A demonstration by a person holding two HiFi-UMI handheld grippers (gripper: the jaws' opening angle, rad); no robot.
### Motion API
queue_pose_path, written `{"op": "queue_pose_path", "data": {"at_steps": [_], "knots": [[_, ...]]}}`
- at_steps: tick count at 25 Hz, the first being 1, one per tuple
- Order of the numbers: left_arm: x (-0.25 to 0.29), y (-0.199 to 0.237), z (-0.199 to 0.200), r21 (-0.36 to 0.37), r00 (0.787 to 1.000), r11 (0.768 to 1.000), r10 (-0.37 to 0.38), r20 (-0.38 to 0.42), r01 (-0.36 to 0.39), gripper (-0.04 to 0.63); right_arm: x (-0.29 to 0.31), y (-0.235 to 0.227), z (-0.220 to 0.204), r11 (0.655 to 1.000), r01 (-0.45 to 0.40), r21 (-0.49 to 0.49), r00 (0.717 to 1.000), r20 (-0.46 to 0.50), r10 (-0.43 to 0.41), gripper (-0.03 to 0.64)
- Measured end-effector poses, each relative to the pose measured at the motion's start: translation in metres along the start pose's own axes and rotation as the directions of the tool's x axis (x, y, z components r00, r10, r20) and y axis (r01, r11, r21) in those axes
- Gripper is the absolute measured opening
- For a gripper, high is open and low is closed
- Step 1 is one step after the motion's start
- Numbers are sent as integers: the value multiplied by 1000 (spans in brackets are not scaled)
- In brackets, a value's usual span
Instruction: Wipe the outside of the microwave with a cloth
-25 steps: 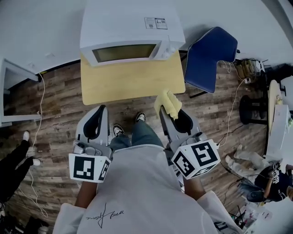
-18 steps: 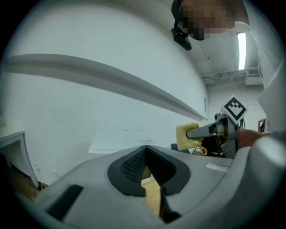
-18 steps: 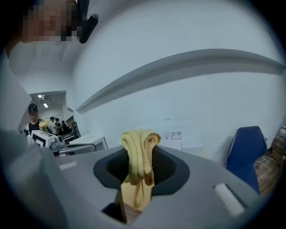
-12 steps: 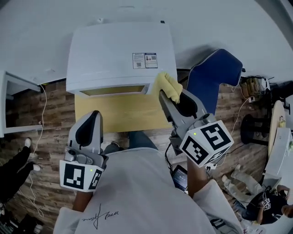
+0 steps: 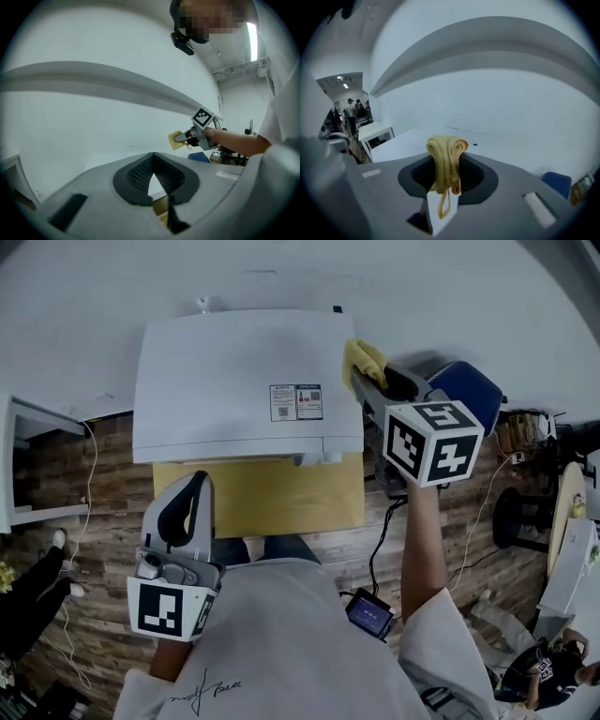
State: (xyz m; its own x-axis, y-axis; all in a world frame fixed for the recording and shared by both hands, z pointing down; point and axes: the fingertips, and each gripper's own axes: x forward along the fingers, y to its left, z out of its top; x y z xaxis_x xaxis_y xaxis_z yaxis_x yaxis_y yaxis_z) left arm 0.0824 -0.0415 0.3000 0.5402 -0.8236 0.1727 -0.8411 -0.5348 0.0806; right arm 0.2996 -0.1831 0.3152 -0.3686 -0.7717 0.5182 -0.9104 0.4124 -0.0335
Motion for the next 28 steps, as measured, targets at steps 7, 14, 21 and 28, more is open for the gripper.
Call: {"op": "queue_pose_path", "data": {"at_steps": [7, 14, 21, 28], "knots": [[-5, 22, -9, 32, 995, 996, -82, -51, 83, -9, 56, -46, 1, 980, 154, -123, 976, -137, -171, 121], [-8, 43, -9, 23, 995, 996, -88, -50, 89, -11, 102, -80, -2, 920, 228, -318, 909, -268, -318, 121], [-9, 57, -10, 0, 994, 995, -103, -46, 103, -11, 124, -77, -15, 898, 226, -379, 862, -352, -365, 120], [-12, 67, -13, -32, 994, 994, -107, -37, 106, -11, 136, -59, -13, 910, 223, -349, 869, -352, -348, 120]]}}
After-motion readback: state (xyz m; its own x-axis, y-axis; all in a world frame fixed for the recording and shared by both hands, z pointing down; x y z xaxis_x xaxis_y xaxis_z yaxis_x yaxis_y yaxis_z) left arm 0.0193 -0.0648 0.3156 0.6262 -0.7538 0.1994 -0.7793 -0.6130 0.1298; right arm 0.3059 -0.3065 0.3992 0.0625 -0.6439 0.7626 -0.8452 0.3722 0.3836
